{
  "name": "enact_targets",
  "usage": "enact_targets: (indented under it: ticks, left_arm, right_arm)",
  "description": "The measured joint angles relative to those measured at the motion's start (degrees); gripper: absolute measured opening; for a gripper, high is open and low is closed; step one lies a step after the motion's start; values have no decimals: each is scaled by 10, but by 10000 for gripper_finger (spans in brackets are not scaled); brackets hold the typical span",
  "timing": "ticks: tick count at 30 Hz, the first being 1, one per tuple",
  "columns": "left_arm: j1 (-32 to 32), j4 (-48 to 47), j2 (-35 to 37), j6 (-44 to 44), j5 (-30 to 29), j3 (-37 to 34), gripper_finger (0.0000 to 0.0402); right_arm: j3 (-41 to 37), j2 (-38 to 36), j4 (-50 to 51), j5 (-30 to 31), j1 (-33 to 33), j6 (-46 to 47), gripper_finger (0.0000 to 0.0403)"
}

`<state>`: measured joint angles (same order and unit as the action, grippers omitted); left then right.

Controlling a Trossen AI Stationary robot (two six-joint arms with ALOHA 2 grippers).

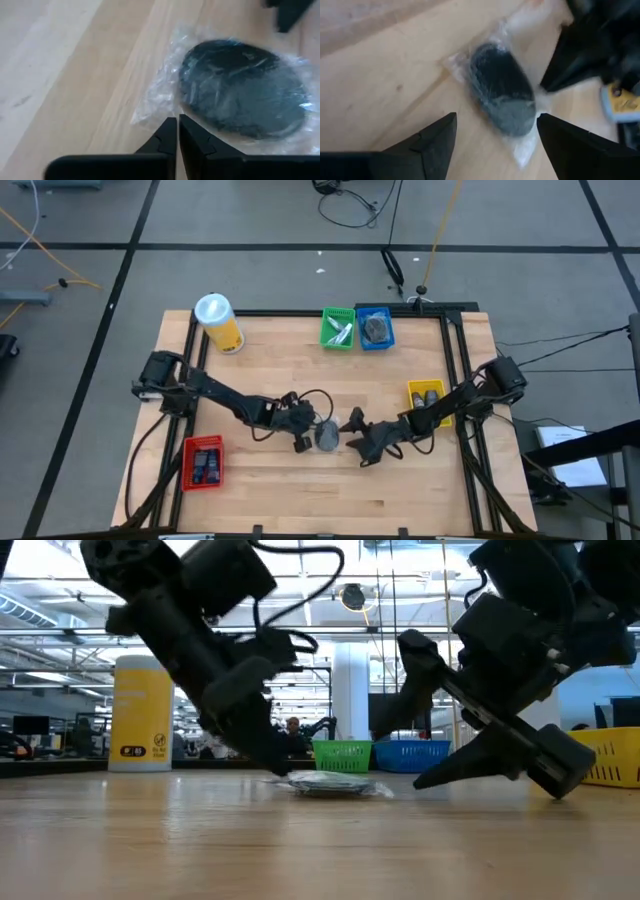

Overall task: Pick & Place Travel size toiletries
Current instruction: Put the black hairbrush into the blue basket

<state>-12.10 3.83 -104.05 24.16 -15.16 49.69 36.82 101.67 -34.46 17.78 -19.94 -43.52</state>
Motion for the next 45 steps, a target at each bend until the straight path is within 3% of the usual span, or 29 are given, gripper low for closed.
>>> enact_targets:
  ticks: [7, 16, 22, 26, 32, 45]
  left_arm:
    - [14, 53, -40, -2, 1, 1, 19]
    - [20, 115, -72, -5, 23, 1, 19]
    - [20, 120, -79, -4, 26, 2, 19]
    - [20, 119, -79, -4, 27, 2, 19]
    - [20, 124, -80, -4, 27, 1, 19]
    - [18, 173, -82, -5, 17, 0, 19]
  right_arm:
    - [0, 14, -30, -1, 0, -100, 257]
    - [-1, 15, -2, -13, 2, -148, 255]
    - [-1, -5, 29, 63, -16, -145, 255]
    - [-2, -30, 100, 97, -35, -136, 255]
    - [-2, -50, 163, 73, -27, -81, 255]
    - [-3, -33, 52, -47, 34, -137, 253]
